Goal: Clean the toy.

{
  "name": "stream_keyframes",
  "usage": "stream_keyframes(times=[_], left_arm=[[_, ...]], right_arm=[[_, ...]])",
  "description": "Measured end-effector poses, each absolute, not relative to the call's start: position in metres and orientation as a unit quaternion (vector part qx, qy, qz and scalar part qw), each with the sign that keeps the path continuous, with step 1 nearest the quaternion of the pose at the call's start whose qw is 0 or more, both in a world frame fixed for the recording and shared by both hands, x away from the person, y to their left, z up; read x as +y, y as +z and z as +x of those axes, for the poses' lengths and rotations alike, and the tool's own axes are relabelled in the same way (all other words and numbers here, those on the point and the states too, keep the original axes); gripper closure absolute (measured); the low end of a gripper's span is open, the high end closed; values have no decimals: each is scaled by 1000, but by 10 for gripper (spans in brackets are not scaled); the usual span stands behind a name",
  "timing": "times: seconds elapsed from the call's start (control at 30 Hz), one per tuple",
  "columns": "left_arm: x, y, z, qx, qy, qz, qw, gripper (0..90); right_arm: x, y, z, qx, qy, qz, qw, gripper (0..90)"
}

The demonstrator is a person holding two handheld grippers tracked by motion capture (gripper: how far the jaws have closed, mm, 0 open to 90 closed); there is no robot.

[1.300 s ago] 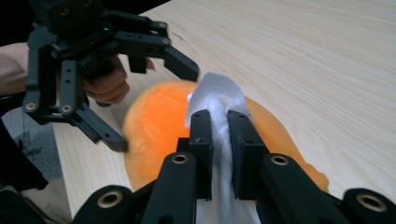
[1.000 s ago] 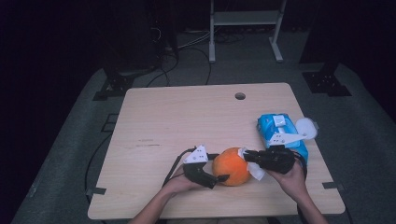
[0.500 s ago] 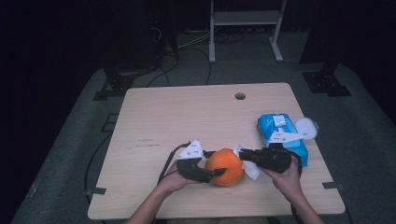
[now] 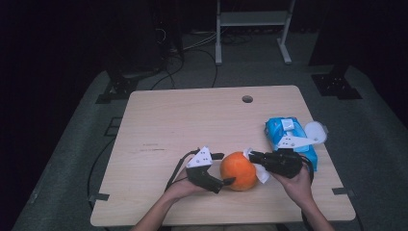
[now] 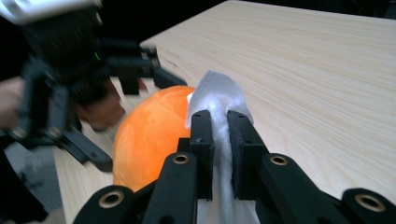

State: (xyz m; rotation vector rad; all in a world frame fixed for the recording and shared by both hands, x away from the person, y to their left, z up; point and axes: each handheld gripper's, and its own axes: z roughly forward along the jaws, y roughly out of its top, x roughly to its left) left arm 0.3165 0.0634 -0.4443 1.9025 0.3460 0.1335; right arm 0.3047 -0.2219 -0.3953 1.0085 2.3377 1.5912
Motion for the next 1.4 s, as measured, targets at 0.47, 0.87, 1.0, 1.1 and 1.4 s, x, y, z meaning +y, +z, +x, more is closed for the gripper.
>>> stream_keyframes(times=[0.47, 0.87, 1.0, 1.1, 1.4], left_arm=[[60, -445, 312, 162, 59, 801, 573, 218], [53, -447, 311, 149, 68, 807, 568, 241], [63, -426, 308, 142, 73, 805, 571, 293], [67, -423, 309, 156, 63, 818, 550, 298], [68, -433, 320, 242, 36, 799, 550, 272]], right_arm=[[-206, -382, 287, 796, 520, 289, 109, 806], [-206, -388, 290, 789, 533, 294, 77, 806], [-205, -378, 287, 773, 562, 283, 81, 805], [-207, -379, 290, 768, 565, 291, 78, 804], [-195, -388, 287, 782, 549, 287, 72, 808]])
